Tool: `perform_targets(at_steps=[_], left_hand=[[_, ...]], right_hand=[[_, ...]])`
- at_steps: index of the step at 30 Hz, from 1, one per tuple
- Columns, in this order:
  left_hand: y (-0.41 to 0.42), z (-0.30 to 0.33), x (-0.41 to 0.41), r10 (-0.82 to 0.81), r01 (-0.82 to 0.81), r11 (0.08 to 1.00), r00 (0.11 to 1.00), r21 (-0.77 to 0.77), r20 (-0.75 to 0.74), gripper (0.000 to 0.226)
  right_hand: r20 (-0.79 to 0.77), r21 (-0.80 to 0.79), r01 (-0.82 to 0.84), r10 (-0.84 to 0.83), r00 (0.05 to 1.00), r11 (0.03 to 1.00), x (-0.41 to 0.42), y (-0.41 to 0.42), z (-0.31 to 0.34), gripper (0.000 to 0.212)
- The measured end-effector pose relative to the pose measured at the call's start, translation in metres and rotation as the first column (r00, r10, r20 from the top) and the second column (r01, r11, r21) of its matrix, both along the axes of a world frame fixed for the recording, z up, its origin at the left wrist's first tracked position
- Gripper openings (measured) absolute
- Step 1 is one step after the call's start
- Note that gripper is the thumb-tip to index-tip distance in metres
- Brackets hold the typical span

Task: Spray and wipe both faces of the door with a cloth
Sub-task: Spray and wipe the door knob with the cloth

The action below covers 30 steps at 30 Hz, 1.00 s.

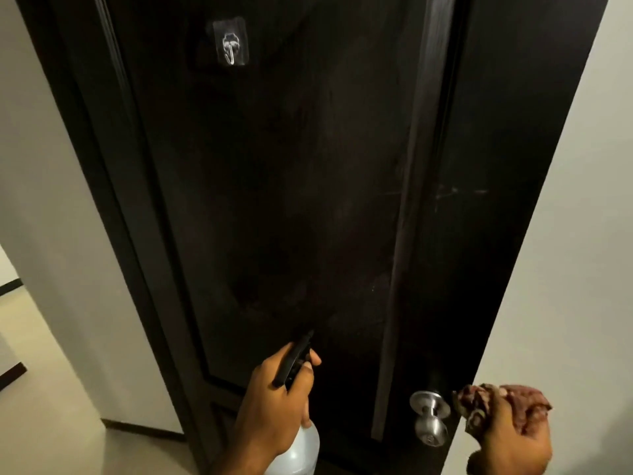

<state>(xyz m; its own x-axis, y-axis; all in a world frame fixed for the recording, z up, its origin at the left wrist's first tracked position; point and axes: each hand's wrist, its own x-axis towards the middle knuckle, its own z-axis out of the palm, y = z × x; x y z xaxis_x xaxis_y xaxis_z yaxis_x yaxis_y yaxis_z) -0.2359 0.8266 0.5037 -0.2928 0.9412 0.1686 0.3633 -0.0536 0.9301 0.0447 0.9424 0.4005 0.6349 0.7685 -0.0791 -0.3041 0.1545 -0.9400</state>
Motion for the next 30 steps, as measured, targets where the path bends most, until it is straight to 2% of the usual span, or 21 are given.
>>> perform_targets(at_steps=[1,4,6,11,17,21,24,26,28,30], left_hand=[[-0.011,-0.001,0.0,0.003,-0.003,1.0,1.0,-0.004,0.0,0.024],[-0.044,-0.007,0.001,0.028,-0.028,0.999,0.999,0.017,0.032,0.023],[-0.067,-0.016,0.006,0.054,-0.056,0.998,0.996,0.02,0.071,0.025],[-0.115,-0.037,0.023,0.059,-0.057,0.998,0.989,-0.024,0.135,0.032],[-0.148,-0.027,0.055,0.043,-0.044,0.999,0.991,0.005,0.128,0.023],[-0.159,-0.02,0.067,0.035,-0.04,0.998,0.993,0.039,0.11,0.023],[-0.169,-0.022,0.081,0.04,-0.044,0.998,0.993,0.039,0.108,0.027],[-0.177,-0.025,0.092,0.073,-0.078,0.996,0.99,0.034,0.117,0.03],[-0.185,-0.028,0.104,0.12,-0.127,0.991,0.982,0.04,0.143,0.027],[-0.194,-0.029,0.117,0.175,-0.186,0.981,0.972,0.06,0.157,0.021]], right_hand=[[0.039,-0.031,-0.017,0.019,0.999,0.999,0.006,-0.007,0.008,0.021],[0.08,-0.044,-0.26,0.262,0.962,0.965,0.02,-0.016,0.021,0.012],[0.126,-0.096,-0.366,0.376,0.918,0.926,0.025,-0.025,0.018,0.013],[0.143,-0.173,-0.459,0.483,0.864,0.871,0.035,-0.059,0.009,0.016],[0.185,-0.27,-0.55,0.603,0.776,0.79,0.041,-0.085,0.023,0.018],[0.144,-0.347,-0.702,0.775,0.616,0.623,0.045,-0.089,0.024,0.017],[0.092,-0.393,-0.815,0.9,0.426,0.426,0.05,-0.084,0.023,0.026],[0.131,-0.438,-0.843,0.95,0.283,0.311,0.05,-0.083,0.02,0.026],[0.213,-0.498,-0.827,0.961,0.175,0.26,0.044,-0.088,0.02,0.024],[0.245,-0.507,-0.827,0.961,0.132,0.243,0.037,-0.098,0.021,0.02]])
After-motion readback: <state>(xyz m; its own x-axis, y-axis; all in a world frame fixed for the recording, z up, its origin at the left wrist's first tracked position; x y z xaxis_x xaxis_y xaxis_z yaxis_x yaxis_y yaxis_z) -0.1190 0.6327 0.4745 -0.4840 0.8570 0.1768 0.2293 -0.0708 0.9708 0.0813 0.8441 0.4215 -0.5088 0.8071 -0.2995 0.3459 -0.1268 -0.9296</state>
